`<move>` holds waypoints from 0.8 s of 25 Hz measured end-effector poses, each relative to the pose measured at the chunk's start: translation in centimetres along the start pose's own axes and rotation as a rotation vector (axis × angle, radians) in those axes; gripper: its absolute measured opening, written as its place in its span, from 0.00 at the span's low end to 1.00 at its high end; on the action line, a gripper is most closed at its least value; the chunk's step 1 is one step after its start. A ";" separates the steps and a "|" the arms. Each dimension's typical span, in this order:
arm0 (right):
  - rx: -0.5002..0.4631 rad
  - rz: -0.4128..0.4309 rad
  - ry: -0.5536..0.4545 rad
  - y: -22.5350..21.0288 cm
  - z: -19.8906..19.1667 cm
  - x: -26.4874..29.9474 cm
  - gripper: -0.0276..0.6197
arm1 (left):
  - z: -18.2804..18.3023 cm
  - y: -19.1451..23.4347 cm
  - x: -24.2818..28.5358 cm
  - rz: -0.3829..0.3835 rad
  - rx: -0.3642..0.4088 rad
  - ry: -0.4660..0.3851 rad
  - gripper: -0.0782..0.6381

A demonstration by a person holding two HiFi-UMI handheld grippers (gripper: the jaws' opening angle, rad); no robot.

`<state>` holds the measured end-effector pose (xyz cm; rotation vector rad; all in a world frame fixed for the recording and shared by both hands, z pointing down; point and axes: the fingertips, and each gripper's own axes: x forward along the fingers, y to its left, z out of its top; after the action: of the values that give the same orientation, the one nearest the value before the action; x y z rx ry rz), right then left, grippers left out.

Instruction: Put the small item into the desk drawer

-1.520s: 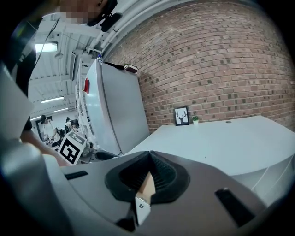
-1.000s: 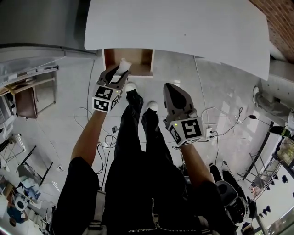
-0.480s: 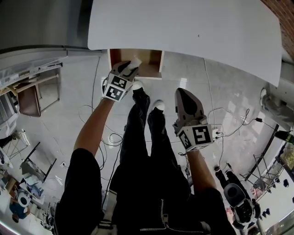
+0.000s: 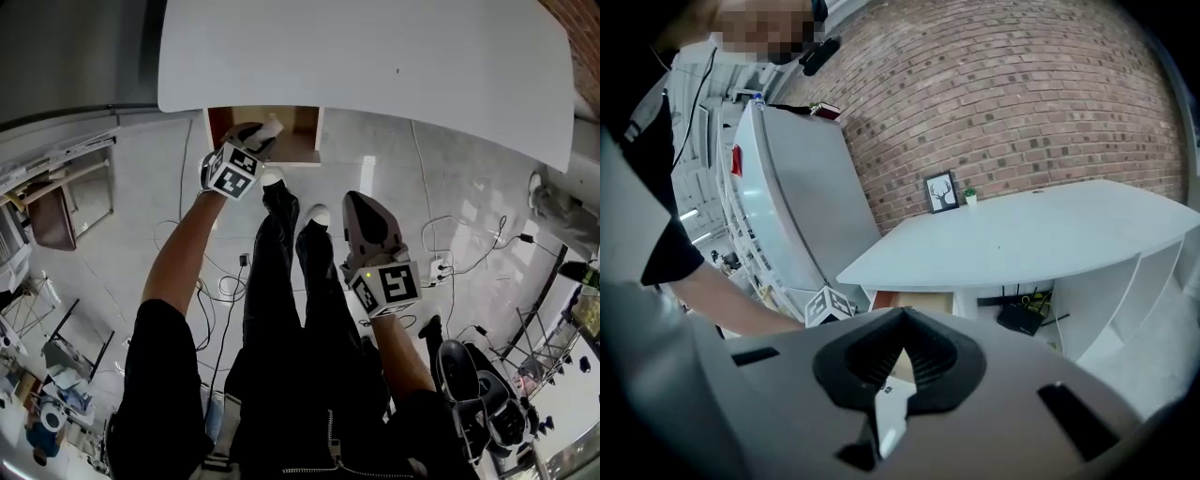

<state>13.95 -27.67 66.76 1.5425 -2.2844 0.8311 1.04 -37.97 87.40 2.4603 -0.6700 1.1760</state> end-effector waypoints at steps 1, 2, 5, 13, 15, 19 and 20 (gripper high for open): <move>0.002 0.000 0.003 0.0 -0.2 0.0 0.05 | -0.2 0.2 0.4 -0.006 0.016 0.016 0.34; 0.003 0.001 0.004 0.1 -0.4 0.1 0.05 | -0.5 0.4 0.9 -0.013 0.031 0.031 0.34; 0.016 -0.005 0.018 -0.1 -1.2 0.2 0.05 | -1.5 0.8 2.1 -0.031 0.070 0.077 0.34; 0.038 -0.030 0.047 -1.1 -2.5 0.0 0.05 | -3.4 1.3 5.7 -0.058 0.168 0.184 0.34; 0.035 -0.035 0.048 -1.3 -2.9 -0.2 0.05 | -4.3 1.3 6.6 -0.067 0.199 0.230 0.34; 0.035 -0.047 0.050 -2.0 -3.8 -0.4 0.05 | -5.4 1.5 8.5 -0.095 0.264 0.303 0.34; 0.045 -0.051 0.055 -2.0 -4.0 -0.3 0.05 | -5.6 1.6 8.8 -0.103 0.284 0.322 0.34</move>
<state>15.50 -25.59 70.40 1.5700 -2.1930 0.9052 1.38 -38.97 97.88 2.4036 -0.2979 1.6725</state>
